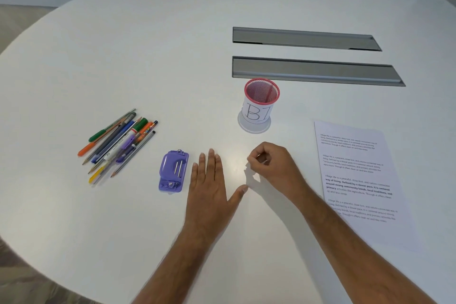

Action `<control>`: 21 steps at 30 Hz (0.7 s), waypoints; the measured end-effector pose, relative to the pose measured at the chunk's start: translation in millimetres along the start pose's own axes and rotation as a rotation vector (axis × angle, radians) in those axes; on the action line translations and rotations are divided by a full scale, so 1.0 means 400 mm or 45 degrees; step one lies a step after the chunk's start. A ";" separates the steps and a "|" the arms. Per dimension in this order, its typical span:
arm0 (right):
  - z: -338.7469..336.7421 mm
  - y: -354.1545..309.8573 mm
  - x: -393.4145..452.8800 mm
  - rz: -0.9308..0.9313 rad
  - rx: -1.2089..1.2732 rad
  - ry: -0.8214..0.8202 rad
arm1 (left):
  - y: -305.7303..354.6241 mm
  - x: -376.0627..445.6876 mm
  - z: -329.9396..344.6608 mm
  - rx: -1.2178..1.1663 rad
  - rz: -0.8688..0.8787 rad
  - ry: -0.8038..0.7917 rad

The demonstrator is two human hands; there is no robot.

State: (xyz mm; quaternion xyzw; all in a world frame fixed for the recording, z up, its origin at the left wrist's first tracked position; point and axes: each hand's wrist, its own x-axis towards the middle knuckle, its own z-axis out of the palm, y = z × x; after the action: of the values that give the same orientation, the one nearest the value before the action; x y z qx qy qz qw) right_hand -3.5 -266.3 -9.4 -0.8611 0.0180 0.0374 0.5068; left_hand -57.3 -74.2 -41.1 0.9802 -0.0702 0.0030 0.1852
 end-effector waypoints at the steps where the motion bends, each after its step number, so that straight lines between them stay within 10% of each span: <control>1: -0.010 0.005 -0.005 0.010 0.047 0.026 | -0.002 0.001 -0.002 -0.016 -0.003 -0.011; 21: -0.255 -0.172 0.235 -0.389 -0.086 0.225 | 0.121 0.344 -0.219 -0.754 0.153 0.273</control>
State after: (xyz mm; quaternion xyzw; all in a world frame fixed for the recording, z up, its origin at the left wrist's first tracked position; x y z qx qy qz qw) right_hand 99.5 -321.6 92.2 -0.8703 -0.0698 -0.1152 0.4738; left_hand 73.9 -105.7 62.6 0.8719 -0.1060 0.0968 0.4682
